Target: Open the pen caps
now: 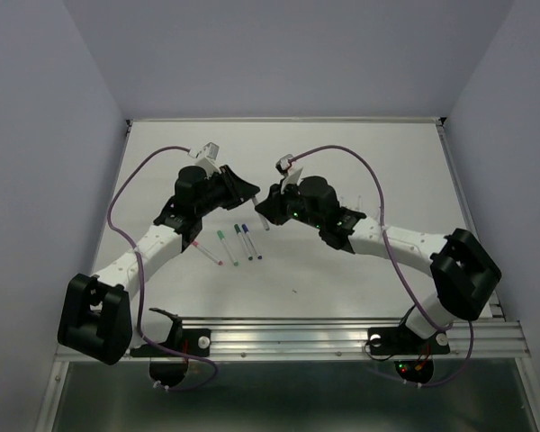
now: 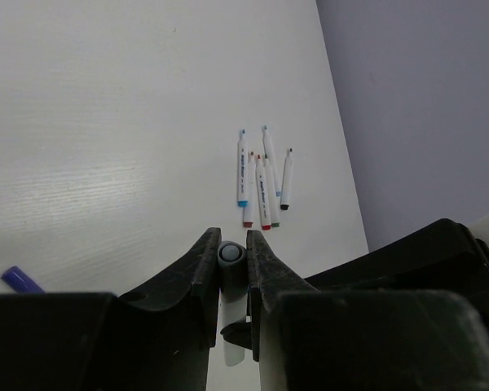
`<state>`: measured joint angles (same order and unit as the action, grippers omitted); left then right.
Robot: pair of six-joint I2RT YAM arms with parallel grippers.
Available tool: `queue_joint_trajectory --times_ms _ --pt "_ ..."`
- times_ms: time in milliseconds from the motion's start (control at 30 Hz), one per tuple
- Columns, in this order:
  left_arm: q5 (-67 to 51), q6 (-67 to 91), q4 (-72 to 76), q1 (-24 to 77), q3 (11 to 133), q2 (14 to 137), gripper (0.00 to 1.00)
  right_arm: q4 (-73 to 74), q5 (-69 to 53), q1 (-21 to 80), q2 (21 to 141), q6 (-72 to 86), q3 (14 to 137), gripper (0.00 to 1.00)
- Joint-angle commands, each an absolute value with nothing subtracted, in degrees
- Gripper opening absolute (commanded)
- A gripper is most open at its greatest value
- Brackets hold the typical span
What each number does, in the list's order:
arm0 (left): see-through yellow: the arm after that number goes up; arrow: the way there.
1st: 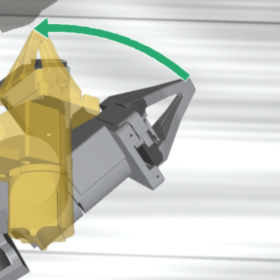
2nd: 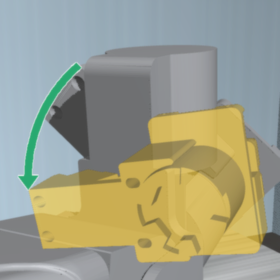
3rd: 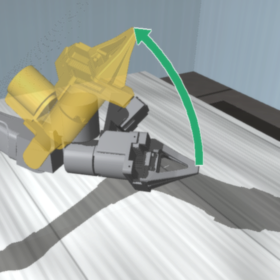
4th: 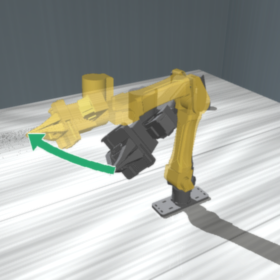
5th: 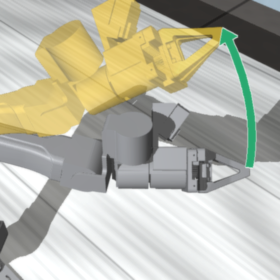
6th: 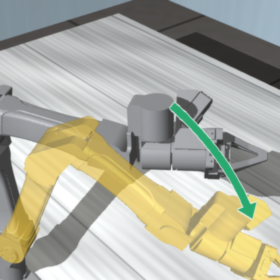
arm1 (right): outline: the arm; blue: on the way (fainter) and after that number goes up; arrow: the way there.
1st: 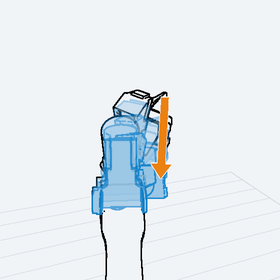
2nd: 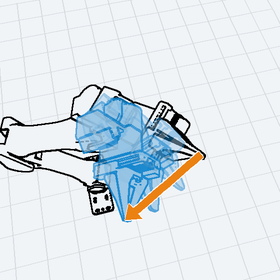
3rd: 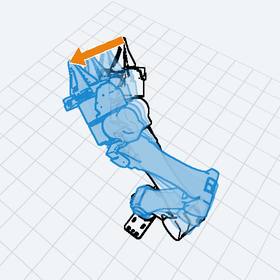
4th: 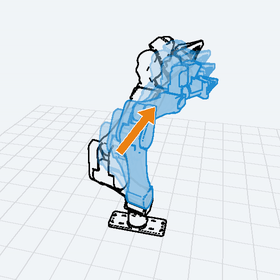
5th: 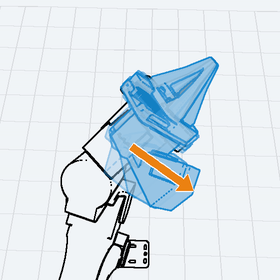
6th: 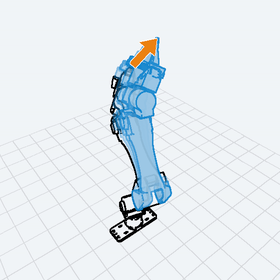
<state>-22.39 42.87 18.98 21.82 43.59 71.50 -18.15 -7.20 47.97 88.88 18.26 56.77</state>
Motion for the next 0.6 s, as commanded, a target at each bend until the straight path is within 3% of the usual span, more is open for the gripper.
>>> queue_joint_trajectory --times_ms 0,133,367,567 --pt "-17.3 41.5 20.2 23.2 49.3 69.4 0.0 -15.2 -14.0 49.0 89.9 16.1 58.2 0.01" --pt "-11.2 38.8 16.9 20.8 55.3 71.7 0.0 -13.2 -24.3 49.0 88.1 17.1 52.7 0.01" --pt "-6.8 37.9 17.6 18.1 65.6 76.9 0.0 -13.4 -34.2 61.3 85.8 23.2 44.1 0.01" --pt "-7.7 37.8 15.8 14.9 67.3 77.9 0.0 -13.0 -21.6 62.8 77.4 27.1 39.1 0.01"
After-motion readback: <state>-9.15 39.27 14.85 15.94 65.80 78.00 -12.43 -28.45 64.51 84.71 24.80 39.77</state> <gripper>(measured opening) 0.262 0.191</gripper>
